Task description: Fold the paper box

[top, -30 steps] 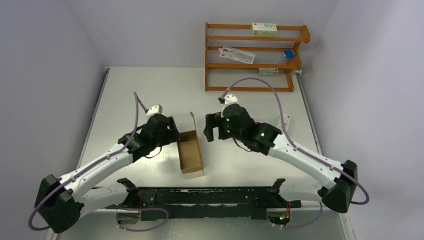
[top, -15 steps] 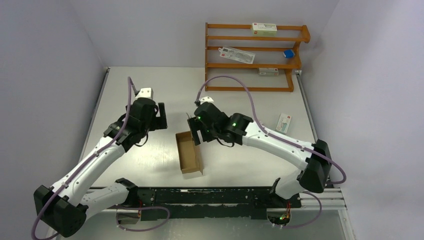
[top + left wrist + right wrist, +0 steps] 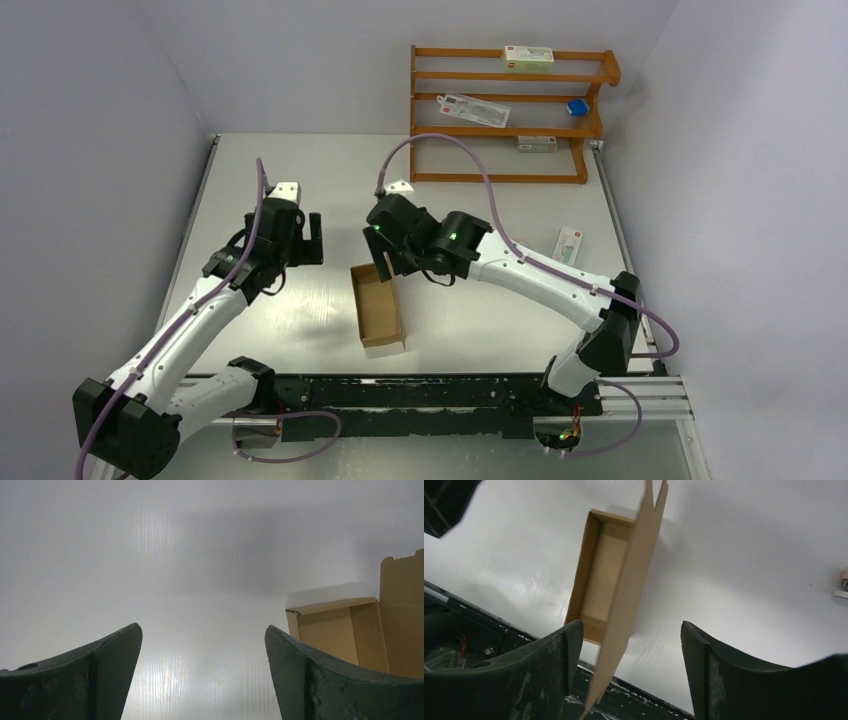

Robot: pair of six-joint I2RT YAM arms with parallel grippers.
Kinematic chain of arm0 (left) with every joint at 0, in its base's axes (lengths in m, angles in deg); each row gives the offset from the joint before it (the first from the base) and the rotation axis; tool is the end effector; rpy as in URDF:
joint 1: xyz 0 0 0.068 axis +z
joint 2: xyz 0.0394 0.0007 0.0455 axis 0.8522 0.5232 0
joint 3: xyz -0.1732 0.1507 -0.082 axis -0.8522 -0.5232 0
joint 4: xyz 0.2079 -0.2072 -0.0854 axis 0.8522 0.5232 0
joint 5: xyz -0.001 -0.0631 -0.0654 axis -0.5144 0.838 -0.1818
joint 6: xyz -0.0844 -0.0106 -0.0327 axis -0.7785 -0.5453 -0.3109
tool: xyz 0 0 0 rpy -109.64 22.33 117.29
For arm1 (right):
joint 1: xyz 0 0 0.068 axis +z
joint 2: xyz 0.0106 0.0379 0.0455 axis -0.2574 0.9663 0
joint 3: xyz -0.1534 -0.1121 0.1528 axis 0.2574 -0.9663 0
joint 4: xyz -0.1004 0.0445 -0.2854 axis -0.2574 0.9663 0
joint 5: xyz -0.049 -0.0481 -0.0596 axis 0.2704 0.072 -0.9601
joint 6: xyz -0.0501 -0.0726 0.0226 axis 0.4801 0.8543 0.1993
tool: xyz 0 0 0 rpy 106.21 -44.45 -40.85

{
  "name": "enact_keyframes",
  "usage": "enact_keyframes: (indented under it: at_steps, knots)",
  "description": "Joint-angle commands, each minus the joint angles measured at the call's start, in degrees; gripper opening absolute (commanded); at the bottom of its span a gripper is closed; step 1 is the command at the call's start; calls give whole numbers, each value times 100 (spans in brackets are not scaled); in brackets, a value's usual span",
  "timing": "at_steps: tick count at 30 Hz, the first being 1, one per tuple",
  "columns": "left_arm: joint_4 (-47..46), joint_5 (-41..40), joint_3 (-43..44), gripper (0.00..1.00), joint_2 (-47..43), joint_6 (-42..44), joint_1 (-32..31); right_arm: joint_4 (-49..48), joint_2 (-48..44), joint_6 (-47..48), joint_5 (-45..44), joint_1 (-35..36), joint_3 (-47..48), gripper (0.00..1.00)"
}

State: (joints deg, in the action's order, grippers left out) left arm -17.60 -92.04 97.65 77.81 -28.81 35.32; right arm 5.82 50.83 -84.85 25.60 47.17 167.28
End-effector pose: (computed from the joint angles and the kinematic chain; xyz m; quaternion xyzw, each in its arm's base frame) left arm 0.2896 -0.0926 0.2259 -0.0182 0.9020 0.0182 0.4310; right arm 0.2158 0.3508 0.2769 -0.2172 0.9116 0.1129 0.3303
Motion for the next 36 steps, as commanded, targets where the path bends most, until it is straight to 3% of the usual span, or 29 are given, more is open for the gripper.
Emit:
enact_keyframes:
  at_steps: [1,9,24,28,36]
  knots:
    - [-202,363,-78,97,-127,152,115,340,-147,-111,-138,88,351,75]
    - [-274,497,-132,97,-410,231,176,661,338,-132,-314,146,486,72]
    - [-429,422,-282,99,-731,212,178,1070,1155,382,-213,161,1084,24]
    - [-507,513,-350,99,-814,250,187,1198,1272,958,-300,155,1165,2]
    - [-595,478,-439,99,-1158,551,187,1088,1401,3246,-108,72,1407,0]
